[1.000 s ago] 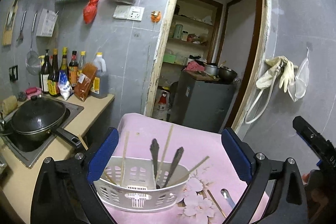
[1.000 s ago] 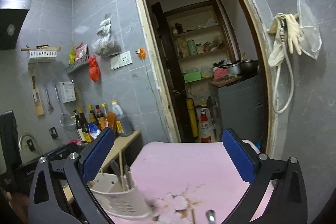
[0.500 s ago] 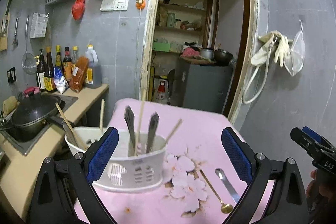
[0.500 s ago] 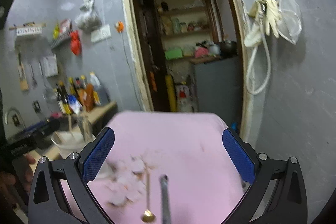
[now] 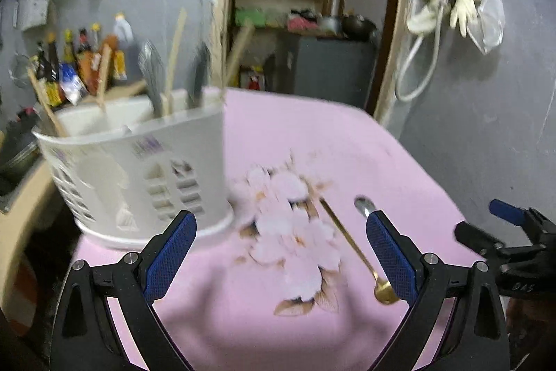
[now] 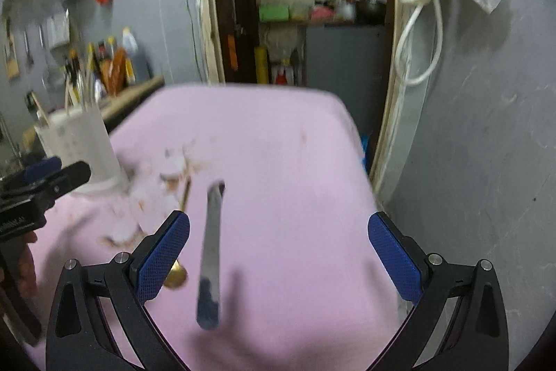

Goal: Organize utensils
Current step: 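Move both tools back down to the remaining utensils, then reach the left tool toward the gold spoon while the right tool reaches toward the silver knife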

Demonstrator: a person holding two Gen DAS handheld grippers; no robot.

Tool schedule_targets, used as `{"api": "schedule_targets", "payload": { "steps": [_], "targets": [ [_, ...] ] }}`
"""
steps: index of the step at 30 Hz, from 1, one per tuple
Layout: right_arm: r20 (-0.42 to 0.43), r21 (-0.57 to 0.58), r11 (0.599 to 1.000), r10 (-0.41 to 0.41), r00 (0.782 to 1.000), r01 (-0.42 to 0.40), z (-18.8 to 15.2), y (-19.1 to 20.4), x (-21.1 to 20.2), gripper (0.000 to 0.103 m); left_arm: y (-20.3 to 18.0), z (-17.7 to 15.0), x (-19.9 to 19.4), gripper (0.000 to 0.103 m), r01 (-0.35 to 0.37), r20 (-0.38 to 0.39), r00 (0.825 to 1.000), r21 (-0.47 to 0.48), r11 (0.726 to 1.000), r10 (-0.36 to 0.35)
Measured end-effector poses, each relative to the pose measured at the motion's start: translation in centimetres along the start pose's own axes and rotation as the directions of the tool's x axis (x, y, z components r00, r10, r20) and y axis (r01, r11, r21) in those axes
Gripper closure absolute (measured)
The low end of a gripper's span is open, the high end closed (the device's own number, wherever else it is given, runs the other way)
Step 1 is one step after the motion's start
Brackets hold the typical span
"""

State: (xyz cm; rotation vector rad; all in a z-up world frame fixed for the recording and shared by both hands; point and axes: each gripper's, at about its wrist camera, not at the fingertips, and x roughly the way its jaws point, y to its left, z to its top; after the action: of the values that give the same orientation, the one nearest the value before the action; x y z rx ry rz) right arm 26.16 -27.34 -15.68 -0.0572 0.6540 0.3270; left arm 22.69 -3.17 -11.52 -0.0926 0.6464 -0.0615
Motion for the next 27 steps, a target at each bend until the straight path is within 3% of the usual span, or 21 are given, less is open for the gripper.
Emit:
{"api": "schedule_targets", "payload": {
  "steps": [4, 6, 10, 15, 21, 27],
  "targets": [
    [-0.07, -0.016, 1.0, 0.001, 0.998, -0.002, -1.0, 0.3, 1.7, 0.001, 0.0, -0.3, 1.8, 0.011, 0.031, -0.066, 0.997, -0.006, 1.0, -0.031],
    [-0.095, -0.027, 1.0, 0.004, 0.995, -0.007, -1.2, 0.4, 2.2, 0.004, 0.1, -0.3, 2.5, 0.026, 0.052, -0.089, 0.995, -0.01, 0.999, -0.053],
    [-0.124, -0.049, 0.999, 0.014, 0.992, -0.021, -1.3, 0.8, 2.9, 0.01, 0.0, 0.0, 3.8, 0.043, 0.096, -0.155, 0.983, -0.014, 0.995, -0.097],
    [-0.15, -0.102, 0.994, 0.025, 0.988, -0.041, -1.2, 1.8, 3.5, 0.013, -0.1, 0.6, 5.7, 0.072, 0.173, -0.25, 0.952, -0.027, 0.985, -0.174],
    [-0.18, -0.21, 0.978, -0.042, 0.983, 0.004, -1.6, 3.7, 4.6, 0.014, -0.2, 1.1, 7.4, 0.076, 0.209, -0.302, 0.929, -0.054, 0.977, -0.215],
    [-0.173, -0.208, 0.978, -0.072, 0.982, 0.035, -1.6, 3.4, 4.9, 0.019, -0.8, 1.5, 8.7, 0.082, 0.24, -0.349, 0.903, -0.077, 0.968, -0.252]
  ]
}}
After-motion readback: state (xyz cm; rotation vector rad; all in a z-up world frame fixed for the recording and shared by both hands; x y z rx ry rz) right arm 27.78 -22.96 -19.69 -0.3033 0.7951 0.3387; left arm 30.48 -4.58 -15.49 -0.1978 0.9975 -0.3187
